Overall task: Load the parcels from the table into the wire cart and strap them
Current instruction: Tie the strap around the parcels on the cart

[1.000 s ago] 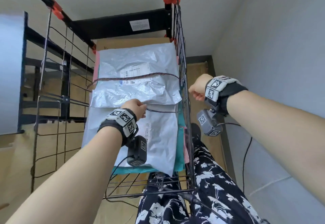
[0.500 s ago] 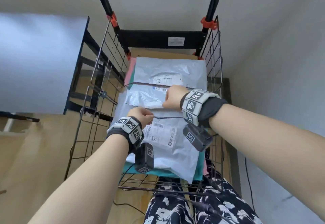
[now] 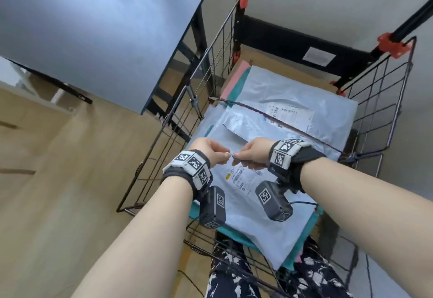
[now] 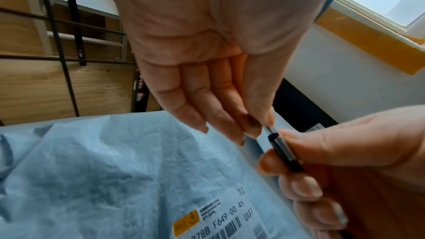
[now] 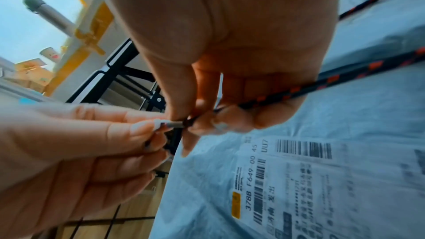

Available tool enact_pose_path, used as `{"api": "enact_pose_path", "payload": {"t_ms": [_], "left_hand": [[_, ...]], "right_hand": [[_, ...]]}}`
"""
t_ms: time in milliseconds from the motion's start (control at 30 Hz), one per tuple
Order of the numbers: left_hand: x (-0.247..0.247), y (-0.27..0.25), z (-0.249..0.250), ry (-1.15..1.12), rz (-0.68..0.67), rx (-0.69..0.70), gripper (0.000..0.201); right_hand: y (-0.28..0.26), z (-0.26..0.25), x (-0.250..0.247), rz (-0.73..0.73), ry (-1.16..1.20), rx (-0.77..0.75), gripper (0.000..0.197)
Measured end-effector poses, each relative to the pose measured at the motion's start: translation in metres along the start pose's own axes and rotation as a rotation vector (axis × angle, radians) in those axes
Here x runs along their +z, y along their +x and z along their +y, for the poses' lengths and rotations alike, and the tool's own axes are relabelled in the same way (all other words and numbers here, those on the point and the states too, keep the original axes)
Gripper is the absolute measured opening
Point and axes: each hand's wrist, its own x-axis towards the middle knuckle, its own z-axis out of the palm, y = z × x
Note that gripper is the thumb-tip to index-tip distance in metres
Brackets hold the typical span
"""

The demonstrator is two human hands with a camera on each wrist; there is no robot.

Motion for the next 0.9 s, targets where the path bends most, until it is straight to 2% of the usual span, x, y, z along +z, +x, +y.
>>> {"api": "enact_pose_path", "payload": {"t_ms": [100,200,267,367,500,900], "left_hand": [[-0.004,0.002,-0.005,-0.083,0.036,-0.035,0.022],[-0.011,0.007,-0.014,0.147,0.11,-0.079,0.034],[-0.014,0.01,-0.023,0.352,0.06,-0.145,0.043],[-0.006,0.017,-0.037,0.585,-0.076,-0.182,0.045],[0.006,0.031,-0.049,0.623,-0.151,-0.17,0.048],[-0.004,0.057,-0.074,0.576,-0.167,-0.156,0.04]], "right_hand": [[0.014,-0.008,-0.005,0.003,-0.001,0.002,0.025],[0.035,-0.018,-0.004,0.151,-0.058,-0.028,0.024],[0.047,-0.029,-0.001,0.218,-0.103,-0.082,0.024],[0.06,-0.047,0.011,0.23,-0.266,-0.173,0.024],[0.079,-0.062,0.024,0.293,-0.448,-0.238,0.031],[0.149,-0.085,0.059,0.312,-0.711,-0.331,0.024]]}}
